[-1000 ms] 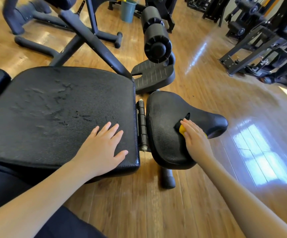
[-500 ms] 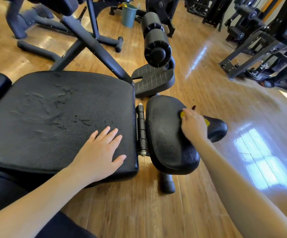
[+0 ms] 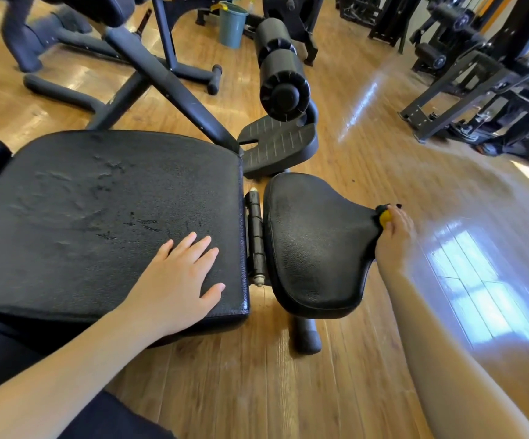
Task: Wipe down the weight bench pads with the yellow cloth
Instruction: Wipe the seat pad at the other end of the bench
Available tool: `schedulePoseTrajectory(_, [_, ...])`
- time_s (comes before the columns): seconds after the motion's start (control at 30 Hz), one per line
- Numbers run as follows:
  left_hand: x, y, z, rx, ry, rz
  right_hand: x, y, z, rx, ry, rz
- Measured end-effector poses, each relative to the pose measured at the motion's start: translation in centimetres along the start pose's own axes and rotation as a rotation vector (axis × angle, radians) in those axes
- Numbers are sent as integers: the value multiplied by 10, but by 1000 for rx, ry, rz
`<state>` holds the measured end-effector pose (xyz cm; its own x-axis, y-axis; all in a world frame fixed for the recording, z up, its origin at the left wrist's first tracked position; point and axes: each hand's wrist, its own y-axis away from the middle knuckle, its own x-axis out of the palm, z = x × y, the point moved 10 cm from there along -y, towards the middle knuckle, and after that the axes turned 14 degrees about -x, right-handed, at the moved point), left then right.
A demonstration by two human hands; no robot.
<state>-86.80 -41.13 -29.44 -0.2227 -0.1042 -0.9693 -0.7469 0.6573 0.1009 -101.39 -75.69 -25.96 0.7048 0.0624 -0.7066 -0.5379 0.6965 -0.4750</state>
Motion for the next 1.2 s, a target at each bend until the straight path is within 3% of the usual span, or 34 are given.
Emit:
schedulePoseTrajectory(0.33, [-1,1,-1,-33,-33,25,13,81,41,-142,-251,93])
schedulePoseTrajectory(0.53, [-1,2,-7,-47,-84,64,8,130,55,-171,-264,90])
schedulePoseTrajectory(0.7, [7,3,-45,88,-86,109,13,161,89,-477,-95,147])
schedulePoseTrajectory(0.9, [41,-11,-105,352,-257,240,42,184,134,-974,190,399])
schedulePoseTrajectory(1.07, [48,-14,-103,390,-287,233,44,181,127,-1179,226,393])
schedulePoseTrajectory(1.2, [48,-13,-103,400,-267,232,30,180,107,-1180,205,381])
